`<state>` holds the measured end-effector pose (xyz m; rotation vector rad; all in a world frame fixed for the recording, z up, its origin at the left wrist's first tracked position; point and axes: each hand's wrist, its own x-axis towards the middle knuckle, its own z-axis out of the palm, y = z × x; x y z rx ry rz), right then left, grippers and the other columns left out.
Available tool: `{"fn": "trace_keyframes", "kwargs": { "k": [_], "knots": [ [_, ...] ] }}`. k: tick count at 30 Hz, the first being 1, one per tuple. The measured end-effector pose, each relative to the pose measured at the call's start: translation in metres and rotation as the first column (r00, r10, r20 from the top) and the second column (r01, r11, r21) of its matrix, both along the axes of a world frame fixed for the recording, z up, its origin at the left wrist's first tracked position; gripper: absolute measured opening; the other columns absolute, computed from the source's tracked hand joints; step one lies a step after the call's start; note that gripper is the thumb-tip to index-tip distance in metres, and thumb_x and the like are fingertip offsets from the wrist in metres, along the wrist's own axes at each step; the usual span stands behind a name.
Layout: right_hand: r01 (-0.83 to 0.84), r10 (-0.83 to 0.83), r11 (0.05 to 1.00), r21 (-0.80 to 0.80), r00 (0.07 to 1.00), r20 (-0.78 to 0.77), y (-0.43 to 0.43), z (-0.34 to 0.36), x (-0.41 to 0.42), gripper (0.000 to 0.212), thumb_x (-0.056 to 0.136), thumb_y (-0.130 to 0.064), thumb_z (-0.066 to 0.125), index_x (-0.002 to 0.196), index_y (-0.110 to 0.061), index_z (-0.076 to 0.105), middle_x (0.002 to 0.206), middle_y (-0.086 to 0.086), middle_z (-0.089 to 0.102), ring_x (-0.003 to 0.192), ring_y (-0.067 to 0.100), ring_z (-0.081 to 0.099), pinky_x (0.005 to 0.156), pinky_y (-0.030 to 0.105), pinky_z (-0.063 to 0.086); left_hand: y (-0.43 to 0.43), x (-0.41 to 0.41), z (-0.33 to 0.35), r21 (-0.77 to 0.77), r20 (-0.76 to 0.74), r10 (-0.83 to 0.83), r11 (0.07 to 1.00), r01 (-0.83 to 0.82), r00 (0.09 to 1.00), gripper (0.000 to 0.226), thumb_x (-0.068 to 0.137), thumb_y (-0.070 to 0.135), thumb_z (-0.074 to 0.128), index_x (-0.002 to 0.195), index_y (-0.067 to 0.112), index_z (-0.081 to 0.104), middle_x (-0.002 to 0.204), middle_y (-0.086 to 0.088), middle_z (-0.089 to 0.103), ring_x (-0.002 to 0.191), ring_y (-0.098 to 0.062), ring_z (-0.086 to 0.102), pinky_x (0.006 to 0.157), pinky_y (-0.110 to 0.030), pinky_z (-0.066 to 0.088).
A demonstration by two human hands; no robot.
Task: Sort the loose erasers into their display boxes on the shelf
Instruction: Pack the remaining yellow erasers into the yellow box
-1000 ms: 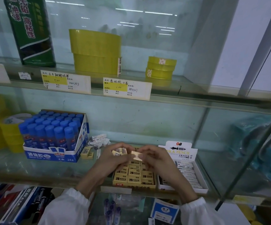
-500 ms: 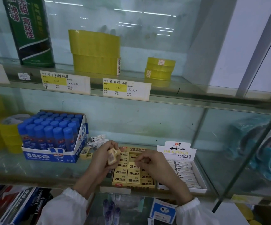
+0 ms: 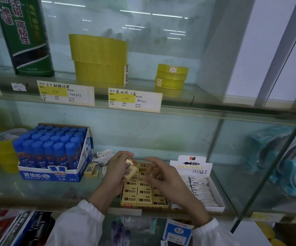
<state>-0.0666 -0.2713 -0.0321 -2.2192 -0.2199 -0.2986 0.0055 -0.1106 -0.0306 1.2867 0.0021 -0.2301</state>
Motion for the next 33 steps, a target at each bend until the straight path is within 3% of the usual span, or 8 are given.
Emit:
{"fn": "trace_keyframes", "kwargs": {
  "k": [4,9,14,17,24,27,30,33],
  "knots": [
    [-0.065,0.063,0.998,0.011,0.992,0.112,0.010,0.003,0.003,0.046,0.079,-0.029,0.080,0.120,-0.036,0.063,0.089,-0.006,0.067,0.072,0.013,0.063,0.064,0.018,0.050,-0.011,-0.003,-0.002,0.071,0.059,0.031,0.997,-0.035,0.998,0.020,0.099,0.008,0.046,0.103,0.007,0.066,0.093,-0.012,0.065,0.079,-0.024,0.061,0.056,-0.028,0.046],
    [-0.084,0.083,0.967,0.242,0.996,0.015,0.017,0.005,0.008,0.031,0.074,-0.011,0.083,0.102,-0.019,0.073,0.086,0.006,0.070,0.070,0.016,0.066,0.070,0.042,0.061,-0.006,-0.002,0.000,0.008,0.041,-0.028,1.000,0.028,0.999,0.020,0.099,0.009,0.048,0.103,0.007,0.068,0.085,-0.011,0.067,0.071,-0.022,0.064,0.054,-0.027,0.047],
    [-0.132,0.150,0.963,0.235,0.987,-0.059,0.024,-0.001,0.011,0.026,0.072,-0.006,0.083,0.092,-0.015,0.070,0.082,0.007,0.065,0.074,0.019,0.061,0.077,0.054,0.055,-0.004,-0.002,0.005,-0.180,-0.102,-0.141,0.976,0.121,0.985,0.017,0.085,0.018,0.063,0.096,0.007,0.071,0.078,-0.011,0.065,0.062,-0.023,0.060,0.058,-0.030,0.049],
    [-0.123,0.137,0.959,0.256,0.990,-0.038,0.022,0.003,0.009,0.020,0.077,-0.004,0.078,0.088,-0.016,0.067,0.082,0.006,0.070,0.076,0.019,0.065,0.073,0.045,0.057,0.002,0.004,0.005,-0.280,-0.154,-0.154,0.954,0.107,0.976,0.027,0.081,0.023,0.067,0.102,0.006,0.068,0.080,-0.012,0.068,0.065,-0.025,0.060,0.065,-0.036,0.049],
    [-0.081,0.139,0.874,0.479,0.987,-0.086,-0.005,0.011,-0.001,0.019,0.083,0.011,0.066,0.098,0.000,0.061,0.086,0.022,0.074,0.077,0.035,0.071,0.059,0.039,0.055,0.022,0.016,-0.009,-0.394,-0.104,-0.197,0.908,0.141,0.975,0.026,0.094,0.010,0.043,0.119,0.007,0.049,0.091,-0.020,0.067,0.046,-0.015,0.043,0.027,-0.018,0.024],
    [-0.056,0.131,0.876,0.478,0.983,-0.125,-0.007,0.007,0.000,0.024,0.078,0.008,0.073,0.096,-0.003,0.062,0.093,0.016,0.073,0.081,0.040,0.068,0.062,0.035,0.056,0.024,0.013,-0.010,-0.264,-0.030,-0.266,0.932,0.249,0.964,0.034,0.095,0.018,0.046,0.104,-0.008,0.065,0.066,-0.014,0.055,0.038,-0.012,0.029,0.030,-0.019,0.015],
    [0.000,0.058,0.907,0.421,0.990,-0.126,-0.005,-0.001,0.005,0.019,0.080,0.003,0.074,0.089,-0.007,0.061,0.089,0.016,0.070,0.072,0.028,0.063,0.060,0.034,0.053,0.024,0.008,-0.012,-0.151,-0.004,-0.300,0.943,0.296,0.954,0.044,0.097,0.021,0.048,0.117,-0.016,0.062,0.053,-0.006,0.048,0.032,-0.010,0.024,0.036,-0.021,0.011],
    [0.041,0.005,0.935,0.353,0.992,-0.128,-0.005,-0.003,0.006,0.024,0.080,0.004,0.073,0.094,-0.010,0.060,0.092,0.013,0.072,0.070,0.020,0.062,0.064,0.035,0.053,0.025,0.006,-0.013,-0.095,-0.016,-0.323,0.942,0.320,0.946,0.035,0.085,0.027,0.063,0.104,-0.002,0.067,0.052,-0.004,0.049,0.034,-0.010,0.025,0.043,-0.025,0.008]
  ]
}}
